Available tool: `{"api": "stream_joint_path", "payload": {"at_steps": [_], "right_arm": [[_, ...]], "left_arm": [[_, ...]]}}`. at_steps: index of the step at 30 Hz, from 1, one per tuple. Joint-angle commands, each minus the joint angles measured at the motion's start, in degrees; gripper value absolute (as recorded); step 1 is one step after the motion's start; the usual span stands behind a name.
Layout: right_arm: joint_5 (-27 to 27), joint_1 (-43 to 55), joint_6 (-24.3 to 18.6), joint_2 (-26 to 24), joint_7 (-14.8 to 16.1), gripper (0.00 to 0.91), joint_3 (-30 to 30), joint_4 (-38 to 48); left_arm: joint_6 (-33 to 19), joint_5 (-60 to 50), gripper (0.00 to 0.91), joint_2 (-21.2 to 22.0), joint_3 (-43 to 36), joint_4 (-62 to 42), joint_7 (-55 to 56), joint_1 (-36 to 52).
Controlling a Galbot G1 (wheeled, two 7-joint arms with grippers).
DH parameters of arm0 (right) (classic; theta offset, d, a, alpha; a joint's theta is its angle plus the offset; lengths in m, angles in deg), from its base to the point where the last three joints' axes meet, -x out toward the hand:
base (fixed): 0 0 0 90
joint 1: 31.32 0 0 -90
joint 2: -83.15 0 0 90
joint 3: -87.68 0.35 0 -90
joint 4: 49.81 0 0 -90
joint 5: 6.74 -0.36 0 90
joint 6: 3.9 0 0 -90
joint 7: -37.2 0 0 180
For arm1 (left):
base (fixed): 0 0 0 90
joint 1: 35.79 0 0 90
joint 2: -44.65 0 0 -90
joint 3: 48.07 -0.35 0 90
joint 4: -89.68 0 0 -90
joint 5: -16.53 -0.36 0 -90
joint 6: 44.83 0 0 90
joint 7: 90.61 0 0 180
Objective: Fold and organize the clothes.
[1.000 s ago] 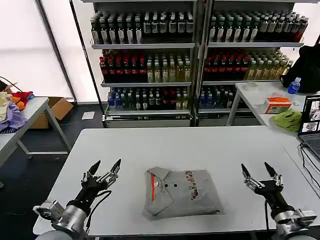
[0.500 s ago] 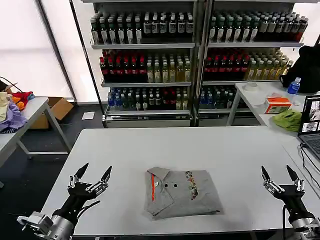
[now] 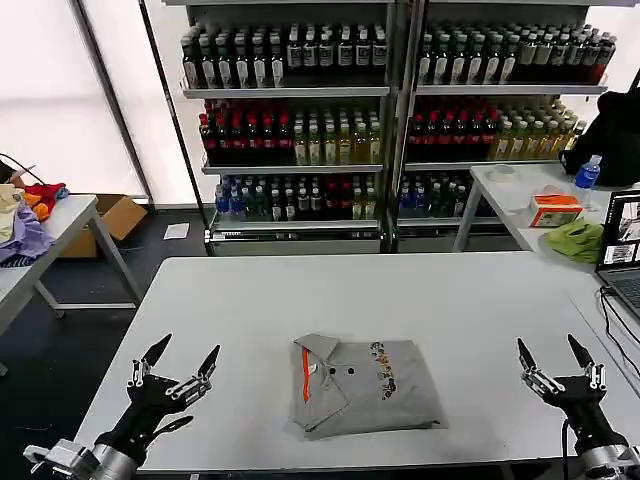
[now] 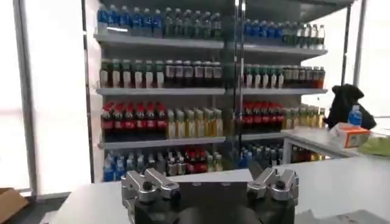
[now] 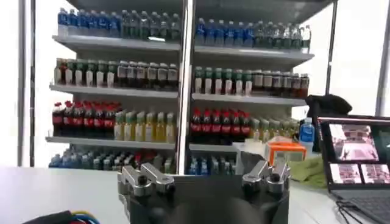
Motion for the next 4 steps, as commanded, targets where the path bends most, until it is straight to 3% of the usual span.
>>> {"api": "stream_joint_path", "payload": {"at_steps": [1, 4], "right_arm": [[0.77, -1.12, -0.44, 0.55, 0.75, 0.907, -0.15, -1.03], [0.74, -1.18, -0.38, 0.54, 0.87, 0.907, 0.01, -1.01]], "left_arm": [[-0.71, -4.46, 0.907, 0.94, 1.05, 0.63, -3.36, -1.4], [-0.74, -4.49, 0.907, 1.21, 1.04, 0.89, -3.77, -1.47]]}}
